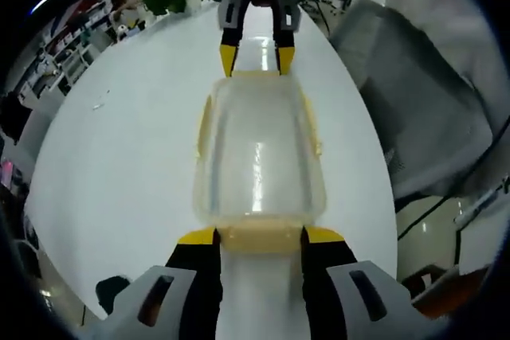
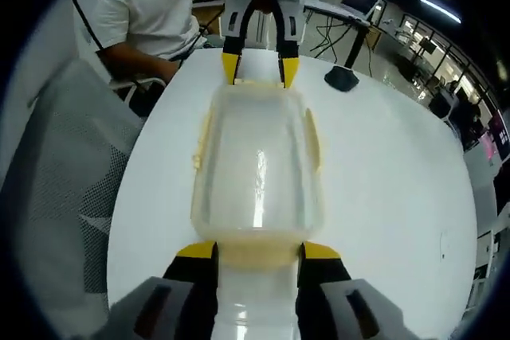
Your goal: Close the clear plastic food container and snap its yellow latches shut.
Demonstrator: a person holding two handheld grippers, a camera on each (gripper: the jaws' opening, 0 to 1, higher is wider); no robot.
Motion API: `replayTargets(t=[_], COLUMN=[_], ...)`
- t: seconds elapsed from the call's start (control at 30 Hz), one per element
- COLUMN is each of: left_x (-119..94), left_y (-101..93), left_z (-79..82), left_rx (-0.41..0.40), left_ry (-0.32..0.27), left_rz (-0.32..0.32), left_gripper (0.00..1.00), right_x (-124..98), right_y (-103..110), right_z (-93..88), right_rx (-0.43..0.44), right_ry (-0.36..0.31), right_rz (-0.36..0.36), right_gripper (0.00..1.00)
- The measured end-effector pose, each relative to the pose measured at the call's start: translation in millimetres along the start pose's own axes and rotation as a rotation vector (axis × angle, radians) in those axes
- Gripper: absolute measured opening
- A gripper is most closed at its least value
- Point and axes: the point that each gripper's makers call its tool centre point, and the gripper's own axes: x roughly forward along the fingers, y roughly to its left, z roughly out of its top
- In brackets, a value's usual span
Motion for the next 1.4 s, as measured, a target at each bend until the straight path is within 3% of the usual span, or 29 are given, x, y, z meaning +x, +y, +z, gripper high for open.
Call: replayTargets(t=[0.2,0.57,0.87,1.4], left_x=[-11,-18,-8,15], left_y=[-2.3,-10.4,-9.5,-6.1], left_z=[10.6,45.6,83.5,133.1], left_rx=[0.004,0.012,0.034,0.057], left_ry=[0.011,0.025,0.036,0.053], left_rz=[0.009,-0.006,0.011,0.013], left_gripper=[0.37,0.37,0.37,0.37], right_x=[-17,-52,-77,-108], right_y=[2,10,12,14], right_z=[3.8,-7.8,-33.9,-79.3], right_rx=[0.002,0.021,0.025,0.054], right_ry=[-0.024,-0.051,-0.04,-0.044], right_rz=[0.011,0.026,0.003,-0.015], right_gripper=[0.36,0.36,0.36,0.36])
